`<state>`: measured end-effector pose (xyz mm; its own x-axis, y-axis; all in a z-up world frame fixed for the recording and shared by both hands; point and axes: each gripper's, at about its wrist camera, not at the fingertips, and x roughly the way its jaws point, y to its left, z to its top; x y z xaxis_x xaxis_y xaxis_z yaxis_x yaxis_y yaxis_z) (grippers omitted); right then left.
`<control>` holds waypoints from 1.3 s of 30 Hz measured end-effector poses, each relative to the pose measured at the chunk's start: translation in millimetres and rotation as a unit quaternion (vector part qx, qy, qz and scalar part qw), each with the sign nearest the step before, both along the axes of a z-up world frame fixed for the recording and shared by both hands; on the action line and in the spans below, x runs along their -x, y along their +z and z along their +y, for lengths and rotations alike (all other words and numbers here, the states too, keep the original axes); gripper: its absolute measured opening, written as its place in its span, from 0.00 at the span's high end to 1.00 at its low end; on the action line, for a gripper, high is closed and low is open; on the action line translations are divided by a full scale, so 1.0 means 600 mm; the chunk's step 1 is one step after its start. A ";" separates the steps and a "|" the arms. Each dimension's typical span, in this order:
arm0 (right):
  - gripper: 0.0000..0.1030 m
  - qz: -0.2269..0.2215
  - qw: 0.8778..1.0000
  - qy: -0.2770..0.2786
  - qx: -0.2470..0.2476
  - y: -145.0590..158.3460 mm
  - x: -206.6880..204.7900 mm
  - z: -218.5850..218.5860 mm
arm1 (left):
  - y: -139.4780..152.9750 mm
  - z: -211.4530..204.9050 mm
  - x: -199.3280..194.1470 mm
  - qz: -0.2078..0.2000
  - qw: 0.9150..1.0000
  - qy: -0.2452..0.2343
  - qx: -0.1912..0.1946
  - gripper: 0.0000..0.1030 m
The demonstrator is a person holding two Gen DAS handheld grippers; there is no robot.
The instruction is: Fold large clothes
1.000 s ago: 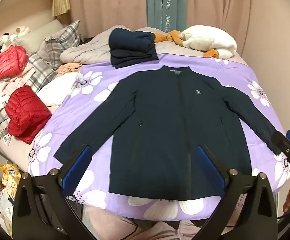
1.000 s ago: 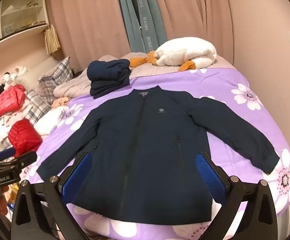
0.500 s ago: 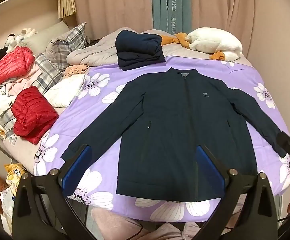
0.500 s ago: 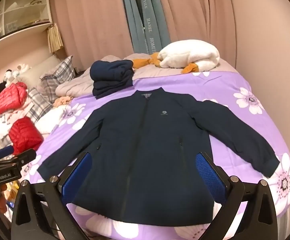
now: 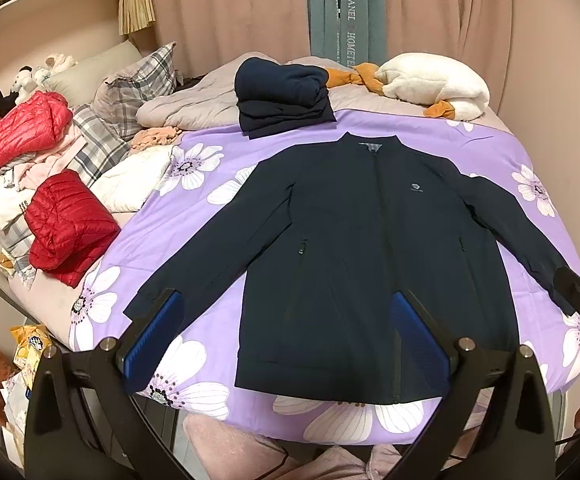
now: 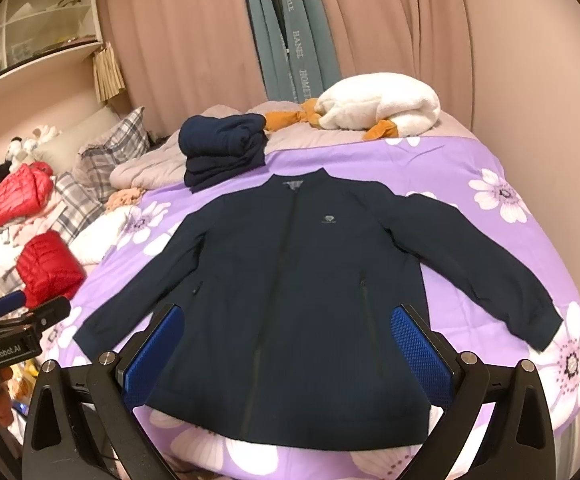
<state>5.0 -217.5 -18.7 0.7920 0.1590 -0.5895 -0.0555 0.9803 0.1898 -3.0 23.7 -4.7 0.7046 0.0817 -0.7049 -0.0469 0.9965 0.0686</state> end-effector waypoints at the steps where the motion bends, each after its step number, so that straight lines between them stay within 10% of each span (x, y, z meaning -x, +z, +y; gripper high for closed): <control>1: 0.00 0.000 1.000 0.000 -0.001 -0.001 -0.001 0.001 | 0.000 0.001 0.001 0.000 1.000 0.000 -0.002 0.00; 39: 0.00 0.006 1.000 -0.011 -0.005 -0.010 0.003 -0.011 | -0.005 -0.021 -0.005 0.010 1.000 -0.014 -0.001 0.00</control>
<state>3.2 -223.9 -24.7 0.7882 0.1479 -0.5974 -0.0323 0.9793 0.1999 0.1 11.3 -7.8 0.6927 0.0630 -0.7184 -0.0173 0.9973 0.0707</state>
